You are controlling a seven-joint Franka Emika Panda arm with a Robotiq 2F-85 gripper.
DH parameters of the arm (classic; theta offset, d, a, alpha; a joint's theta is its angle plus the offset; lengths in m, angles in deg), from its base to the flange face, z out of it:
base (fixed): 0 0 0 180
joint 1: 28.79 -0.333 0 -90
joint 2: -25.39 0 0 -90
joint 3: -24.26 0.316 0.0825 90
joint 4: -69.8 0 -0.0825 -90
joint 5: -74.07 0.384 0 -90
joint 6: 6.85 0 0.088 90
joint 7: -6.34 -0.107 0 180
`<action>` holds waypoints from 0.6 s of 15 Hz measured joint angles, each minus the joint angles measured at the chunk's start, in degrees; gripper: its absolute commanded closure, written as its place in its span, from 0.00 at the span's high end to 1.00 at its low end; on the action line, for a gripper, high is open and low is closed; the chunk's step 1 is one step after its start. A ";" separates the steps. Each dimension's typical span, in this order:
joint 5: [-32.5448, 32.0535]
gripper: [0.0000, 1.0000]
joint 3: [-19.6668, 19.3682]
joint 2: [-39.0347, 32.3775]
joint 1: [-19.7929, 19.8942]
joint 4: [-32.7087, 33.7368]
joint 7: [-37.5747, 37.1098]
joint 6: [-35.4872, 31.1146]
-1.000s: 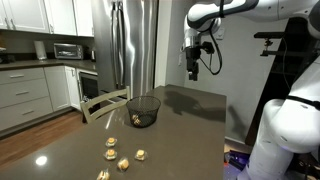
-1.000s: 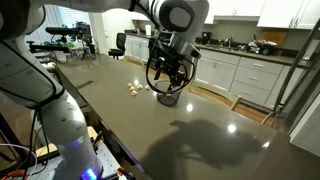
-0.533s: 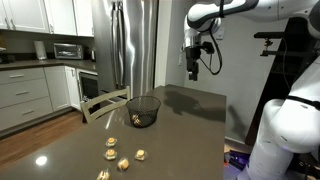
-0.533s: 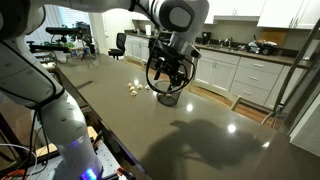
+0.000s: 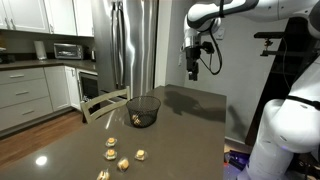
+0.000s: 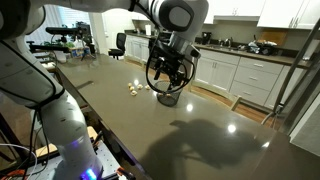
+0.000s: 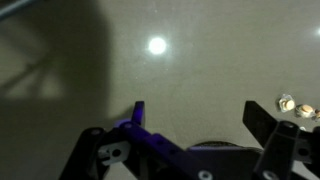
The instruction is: Place one hamburger toy inside the black basket
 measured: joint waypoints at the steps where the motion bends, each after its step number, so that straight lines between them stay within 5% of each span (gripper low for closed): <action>1: -0.01 1.00 0.36 0.00 0.13 0.00 0.00 -0.03; 9: -2.39 1.00 7.80 0.00 -0.19 -0.72 -1.38 -5.66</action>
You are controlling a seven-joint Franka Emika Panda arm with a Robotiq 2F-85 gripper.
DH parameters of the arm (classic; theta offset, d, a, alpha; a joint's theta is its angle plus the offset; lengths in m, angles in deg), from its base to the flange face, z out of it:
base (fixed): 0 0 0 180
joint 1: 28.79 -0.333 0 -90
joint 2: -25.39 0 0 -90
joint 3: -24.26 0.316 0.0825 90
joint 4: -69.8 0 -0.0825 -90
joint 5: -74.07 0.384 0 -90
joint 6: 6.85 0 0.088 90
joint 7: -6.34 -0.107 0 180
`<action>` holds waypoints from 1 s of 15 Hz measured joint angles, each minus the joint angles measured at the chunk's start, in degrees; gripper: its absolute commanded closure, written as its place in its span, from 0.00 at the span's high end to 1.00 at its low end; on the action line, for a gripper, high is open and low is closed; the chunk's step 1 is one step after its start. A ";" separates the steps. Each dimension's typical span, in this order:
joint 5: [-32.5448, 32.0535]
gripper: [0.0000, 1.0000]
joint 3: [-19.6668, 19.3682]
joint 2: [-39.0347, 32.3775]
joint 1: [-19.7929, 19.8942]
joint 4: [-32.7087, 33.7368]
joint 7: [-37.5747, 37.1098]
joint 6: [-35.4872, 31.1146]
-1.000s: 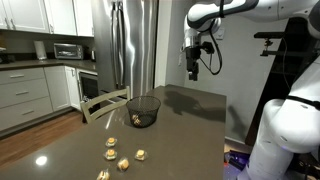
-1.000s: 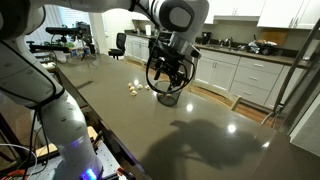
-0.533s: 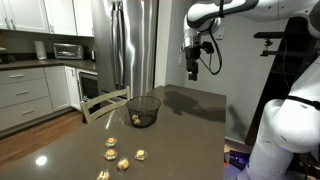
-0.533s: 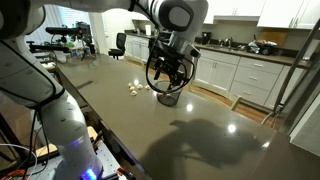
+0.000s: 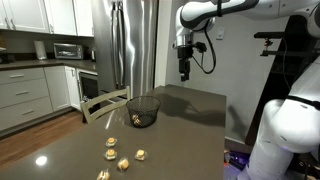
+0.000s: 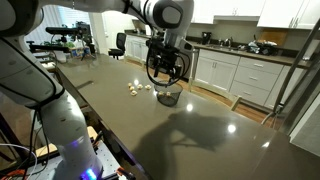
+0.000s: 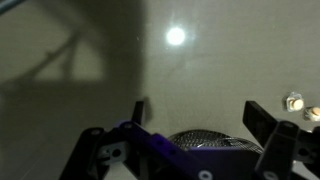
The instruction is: Place one hamburger toy inside the black basket
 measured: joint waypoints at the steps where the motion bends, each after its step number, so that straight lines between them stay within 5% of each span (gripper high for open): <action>1: -0.30 1.00 1.33 0.01 -0.20 -0.26 -0.32 -1.15; 15: -0.28 1.00 11.41 -0.61 -8.23 -3.06 -1.68 -8.77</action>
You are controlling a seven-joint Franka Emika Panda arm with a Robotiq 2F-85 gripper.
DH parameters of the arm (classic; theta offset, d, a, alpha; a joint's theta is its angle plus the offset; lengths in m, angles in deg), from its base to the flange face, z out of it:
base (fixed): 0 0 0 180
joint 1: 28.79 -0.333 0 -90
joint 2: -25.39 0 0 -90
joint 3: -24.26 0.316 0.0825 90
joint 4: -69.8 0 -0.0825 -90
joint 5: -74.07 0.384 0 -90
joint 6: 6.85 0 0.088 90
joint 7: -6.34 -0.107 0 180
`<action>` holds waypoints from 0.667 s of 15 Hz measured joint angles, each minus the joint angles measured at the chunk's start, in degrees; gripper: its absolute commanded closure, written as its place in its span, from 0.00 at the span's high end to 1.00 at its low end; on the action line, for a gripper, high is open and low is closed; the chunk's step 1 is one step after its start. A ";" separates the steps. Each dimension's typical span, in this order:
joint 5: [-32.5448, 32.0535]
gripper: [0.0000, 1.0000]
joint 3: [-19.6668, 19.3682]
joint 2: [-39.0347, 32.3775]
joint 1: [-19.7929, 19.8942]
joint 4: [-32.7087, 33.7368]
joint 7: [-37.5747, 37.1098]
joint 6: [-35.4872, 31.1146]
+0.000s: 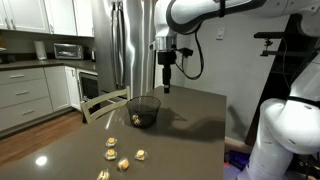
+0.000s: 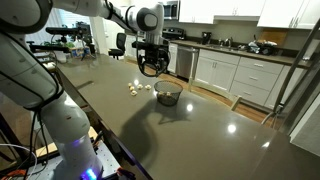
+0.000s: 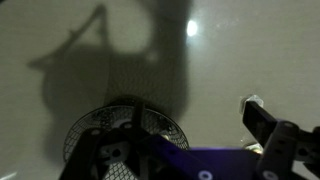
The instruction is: Place one hamburger toy inside the black basket
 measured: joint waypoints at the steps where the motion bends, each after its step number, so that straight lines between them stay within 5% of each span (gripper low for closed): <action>1: 0.06 1.00 0.44 -0.24 -0.47 -0.24 0.00 -0.76; 10: 0.07 1.00 4.67 -4.08 -4.10 -3.27 0.00 -11.62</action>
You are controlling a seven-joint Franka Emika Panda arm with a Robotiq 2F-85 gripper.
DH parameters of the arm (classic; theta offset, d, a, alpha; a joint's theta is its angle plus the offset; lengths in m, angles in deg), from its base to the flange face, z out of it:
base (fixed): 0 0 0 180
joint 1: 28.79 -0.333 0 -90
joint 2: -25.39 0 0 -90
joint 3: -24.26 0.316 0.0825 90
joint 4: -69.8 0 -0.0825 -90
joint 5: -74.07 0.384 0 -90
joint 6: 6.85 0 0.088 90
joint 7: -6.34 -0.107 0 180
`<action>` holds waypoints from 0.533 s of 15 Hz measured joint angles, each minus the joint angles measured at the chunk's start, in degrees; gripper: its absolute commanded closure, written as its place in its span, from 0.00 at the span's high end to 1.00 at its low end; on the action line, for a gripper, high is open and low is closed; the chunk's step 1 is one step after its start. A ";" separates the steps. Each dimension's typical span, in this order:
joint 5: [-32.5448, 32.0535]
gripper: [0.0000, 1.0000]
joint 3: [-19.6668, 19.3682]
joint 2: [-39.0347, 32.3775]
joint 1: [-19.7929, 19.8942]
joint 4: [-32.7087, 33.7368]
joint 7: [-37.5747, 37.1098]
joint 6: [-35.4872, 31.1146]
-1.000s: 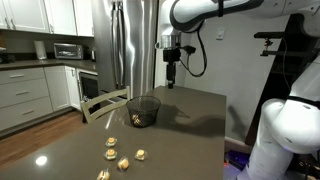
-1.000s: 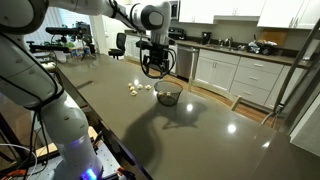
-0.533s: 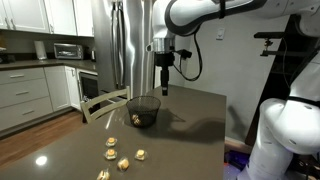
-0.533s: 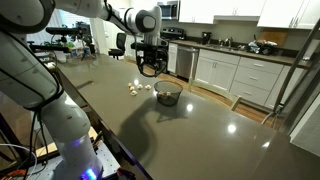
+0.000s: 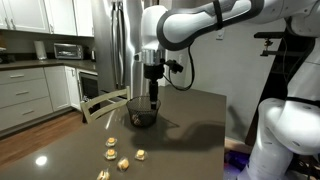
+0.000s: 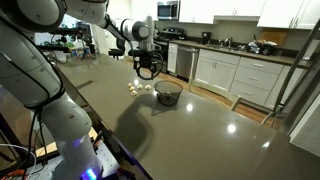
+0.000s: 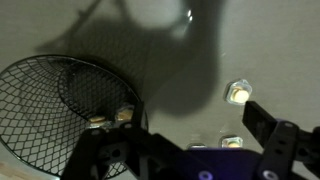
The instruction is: Place one hamburger toy inside the black basket
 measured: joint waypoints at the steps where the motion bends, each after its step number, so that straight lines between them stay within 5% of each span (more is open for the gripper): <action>1: 0.03 1.00 0.47 -0.62 -0.50 -0.01 0.00 -0.59; 8: 4.78 1.00 3.57 -3.81 -4.15 -0.02 0.01 -1.04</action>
